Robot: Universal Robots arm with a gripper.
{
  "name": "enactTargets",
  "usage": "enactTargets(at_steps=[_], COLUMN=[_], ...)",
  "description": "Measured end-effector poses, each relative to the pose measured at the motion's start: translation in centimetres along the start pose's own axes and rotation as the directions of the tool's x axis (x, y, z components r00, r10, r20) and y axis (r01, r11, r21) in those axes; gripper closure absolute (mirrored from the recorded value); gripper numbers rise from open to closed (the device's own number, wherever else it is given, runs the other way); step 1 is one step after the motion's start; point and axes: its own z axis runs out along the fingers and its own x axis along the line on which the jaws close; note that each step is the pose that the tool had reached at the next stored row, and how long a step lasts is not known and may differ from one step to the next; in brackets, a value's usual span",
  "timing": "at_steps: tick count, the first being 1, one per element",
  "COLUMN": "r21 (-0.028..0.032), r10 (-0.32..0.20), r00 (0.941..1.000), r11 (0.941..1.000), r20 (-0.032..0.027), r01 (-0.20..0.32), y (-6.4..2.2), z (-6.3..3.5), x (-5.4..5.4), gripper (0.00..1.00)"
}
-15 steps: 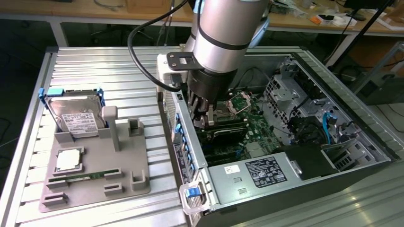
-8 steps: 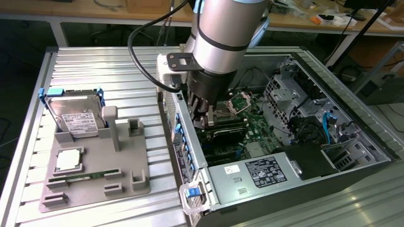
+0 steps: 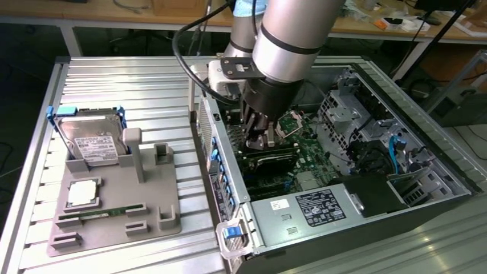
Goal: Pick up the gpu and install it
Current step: 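Press down on the gpu until it lock into place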
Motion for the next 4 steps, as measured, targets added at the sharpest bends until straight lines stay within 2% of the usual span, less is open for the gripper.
enactTargets(at_steps=[4], r21=[-0.0001], r10=[0.0], r00=[1.0], r11=[1.0], r20=[-0.0001], r01=[0.0], y=[-0.01], z=[0.0], x=[0.0], gripper=[0.89])
